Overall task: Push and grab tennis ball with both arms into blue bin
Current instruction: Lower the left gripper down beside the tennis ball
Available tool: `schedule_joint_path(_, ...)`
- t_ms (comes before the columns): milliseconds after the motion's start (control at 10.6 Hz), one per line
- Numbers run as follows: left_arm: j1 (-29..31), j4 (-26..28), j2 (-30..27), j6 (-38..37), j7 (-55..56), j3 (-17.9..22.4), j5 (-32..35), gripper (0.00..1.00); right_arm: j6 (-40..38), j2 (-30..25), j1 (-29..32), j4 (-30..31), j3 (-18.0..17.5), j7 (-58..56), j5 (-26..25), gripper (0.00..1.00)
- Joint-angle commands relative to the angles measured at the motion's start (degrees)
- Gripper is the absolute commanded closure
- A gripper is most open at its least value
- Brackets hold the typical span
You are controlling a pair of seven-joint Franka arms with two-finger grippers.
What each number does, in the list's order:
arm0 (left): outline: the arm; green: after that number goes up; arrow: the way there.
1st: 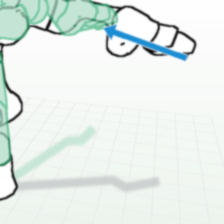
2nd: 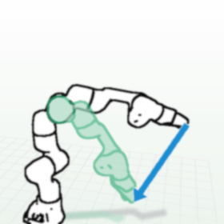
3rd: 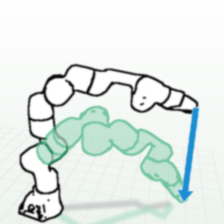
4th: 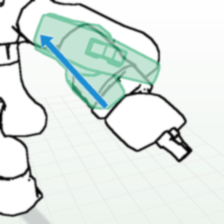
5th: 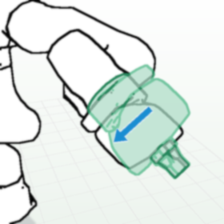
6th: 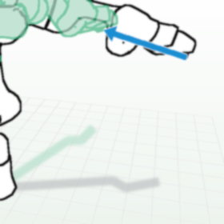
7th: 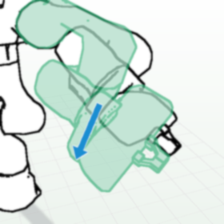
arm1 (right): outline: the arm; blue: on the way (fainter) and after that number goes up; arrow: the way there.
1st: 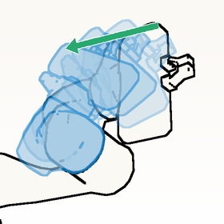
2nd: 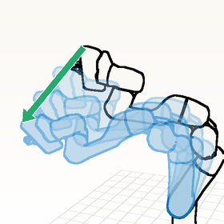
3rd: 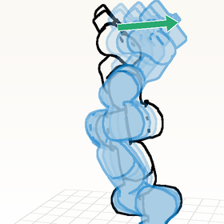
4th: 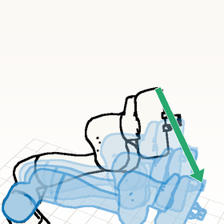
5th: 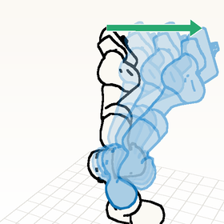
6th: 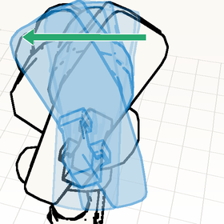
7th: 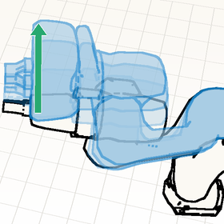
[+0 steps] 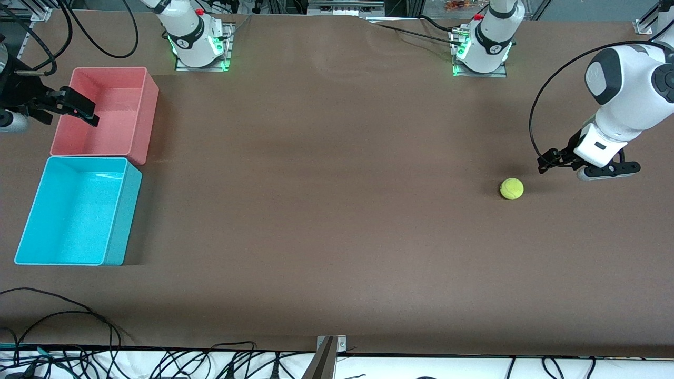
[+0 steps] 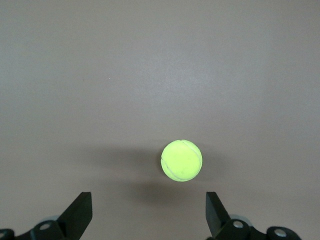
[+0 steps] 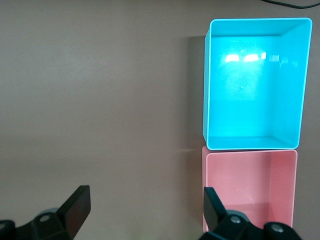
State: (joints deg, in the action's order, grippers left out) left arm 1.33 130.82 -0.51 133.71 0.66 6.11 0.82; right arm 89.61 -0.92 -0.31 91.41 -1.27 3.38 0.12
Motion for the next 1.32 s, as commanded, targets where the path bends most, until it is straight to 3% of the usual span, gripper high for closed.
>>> schedule_joint_path(0, 0.0, 4.6, 2.6, 9.1, -3.9, 0.0, -2.4, 0.00, 0.1, -1.6, -0.2, 1.7, 0.1, -0.1, 0.1, 0.00)
schedule_joint_path(188, 0.3, 6.6, 4.5, 13.3, -10.7, 0.0, -2.4, 0.00, 0.3, -1.6, -0.2, 1.8, 0.0, -0.1, 0.1, 0.00)
schedule_joint_path(283, 0.3, 7.3, 5.0, 13.3, -14.0, 0.0, -2.4, 0.07, 0.3, -1.7, -0.3, 1.8, 0.0, 0.0, 0.1, 0.00)
schedule_joint_path(471, 0.4, 7.8, 5.4, 13.3, -21.6, 0.0, -2.4, 0.27, 0.3, -1.7, -0.2, 1.8, 0.0, 0.0, 0.1, 0.00)
schedule_joint_path(942, 1.9, 8.5, 5.5, 13.1, -31.0, 0.4, -2.0, 0.98, 0.5, -1.7, -0.2, 1.8, 0.0, 0.1, 0.1, 0.00)
schedule_joint_path(1225, 2.2, 8.5, 6.5, 13.1, -44.8, 0.9, -1.7, 1.00, 0.5, -1.7, -0.2, 1.9, 0.0, 0.1, 0.2, 0.00)
